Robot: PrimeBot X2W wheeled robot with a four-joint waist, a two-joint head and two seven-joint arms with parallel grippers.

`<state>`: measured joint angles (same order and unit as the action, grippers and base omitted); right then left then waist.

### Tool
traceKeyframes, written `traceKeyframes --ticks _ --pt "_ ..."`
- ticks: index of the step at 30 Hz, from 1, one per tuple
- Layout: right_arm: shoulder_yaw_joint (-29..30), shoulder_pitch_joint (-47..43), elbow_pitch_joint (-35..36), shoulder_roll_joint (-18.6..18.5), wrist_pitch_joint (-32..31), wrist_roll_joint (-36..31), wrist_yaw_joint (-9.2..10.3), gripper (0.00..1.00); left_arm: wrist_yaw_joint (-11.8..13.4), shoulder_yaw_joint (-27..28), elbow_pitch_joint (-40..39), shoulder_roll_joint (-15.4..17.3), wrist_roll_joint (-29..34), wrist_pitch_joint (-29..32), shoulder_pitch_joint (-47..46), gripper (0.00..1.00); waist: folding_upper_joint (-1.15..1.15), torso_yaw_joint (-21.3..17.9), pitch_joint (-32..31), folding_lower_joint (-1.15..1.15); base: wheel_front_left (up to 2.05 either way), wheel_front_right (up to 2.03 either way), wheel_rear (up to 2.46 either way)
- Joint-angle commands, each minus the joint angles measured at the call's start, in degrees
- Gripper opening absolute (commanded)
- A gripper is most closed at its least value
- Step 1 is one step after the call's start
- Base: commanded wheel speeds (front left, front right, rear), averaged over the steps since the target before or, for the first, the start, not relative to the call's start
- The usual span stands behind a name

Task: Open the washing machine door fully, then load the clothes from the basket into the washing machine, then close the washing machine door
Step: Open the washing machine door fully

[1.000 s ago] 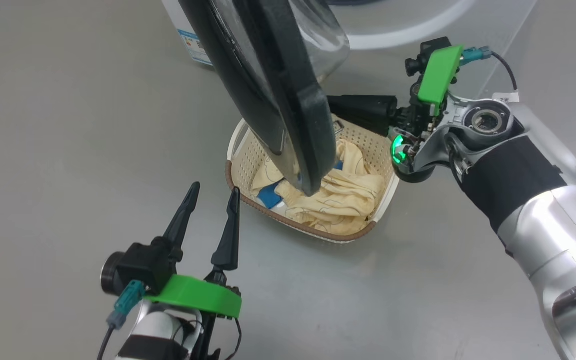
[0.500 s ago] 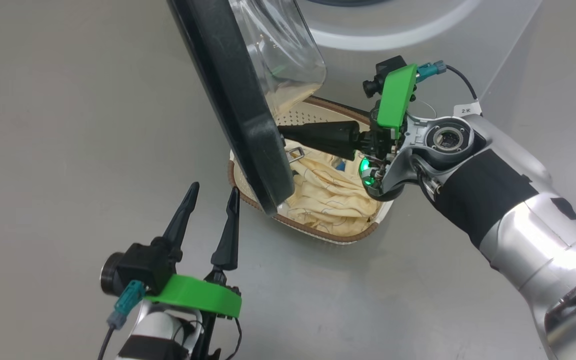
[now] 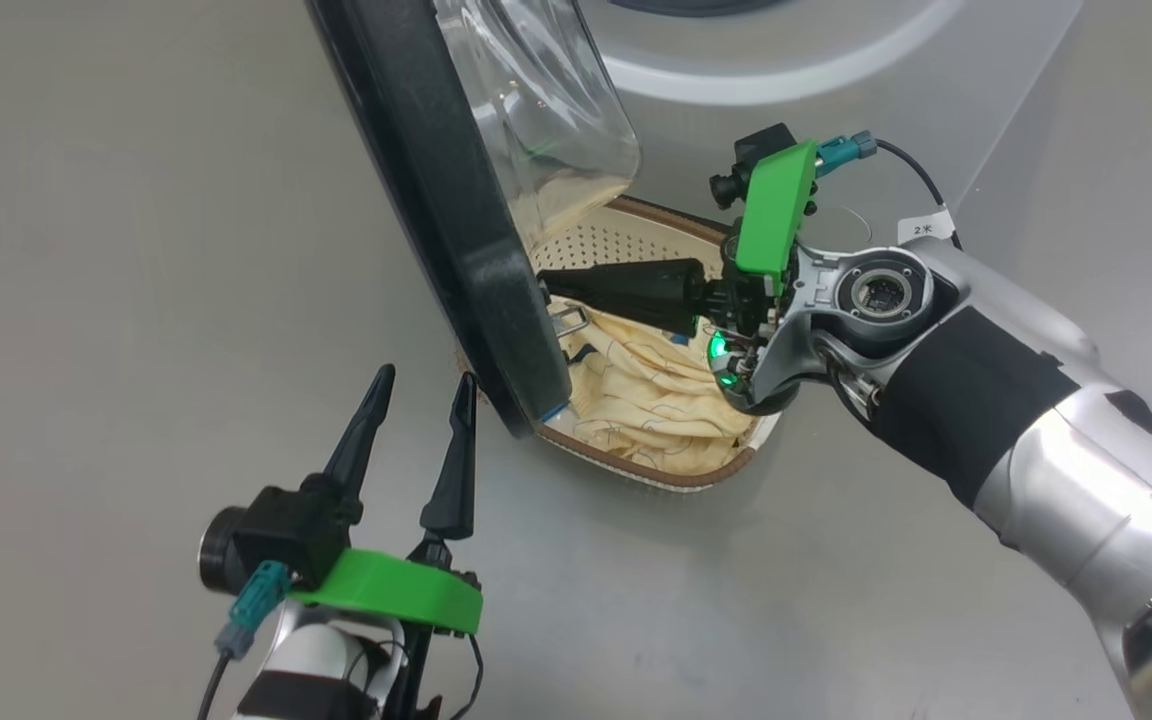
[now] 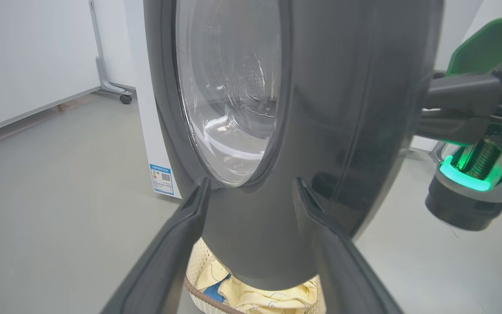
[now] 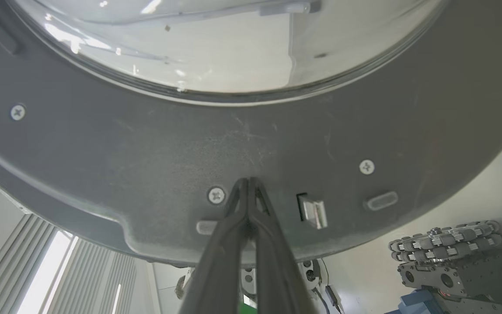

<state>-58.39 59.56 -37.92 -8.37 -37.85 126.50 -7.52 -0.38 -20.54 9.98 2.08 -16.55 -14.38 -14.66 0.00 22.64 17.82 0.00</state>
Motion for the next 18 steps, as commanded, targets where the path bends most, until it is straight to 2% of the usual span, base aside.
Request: traceKeyframes --ticks 1,9,13,18 --pt "0.4 1.5 1.6 0.5 0.6 0.5 0.03 0.00 0.3 2.1 -1.8 0.8 0.5 -0.6 0.3 1.00 0.00 -0.1 -0.2 0.00 0.00 0.00 0.00" --pt "-2.8 0.6 6.8 -4.8 8.5 -0.2 0.03 0.00 0.2 3.2 -1.2 0.8 1.3 -0.6 1.4 1.00 0.00 -1.9 -3.0 0.00 0.00 0.00 0.00" --pt "-4.2 -0.8 10.2 -8.3 15.2 -6.3 0.03 0.00 0.0 4.3 -1.0 0.8 2.0 -0.6 2.2 1.00 0.00 -3.5 -5.1 0.00 0.00 0.00 0.00" --pt "-6.0 -3.6 14.2 -12.8 25.3 -17.6 0.03 0.00 -0.3 6.2 -0.8 0.8 2.9 -0.6 3.7 1.00 0.00 -6.0 -7.8 0.00 0.00 0.00 0.00"
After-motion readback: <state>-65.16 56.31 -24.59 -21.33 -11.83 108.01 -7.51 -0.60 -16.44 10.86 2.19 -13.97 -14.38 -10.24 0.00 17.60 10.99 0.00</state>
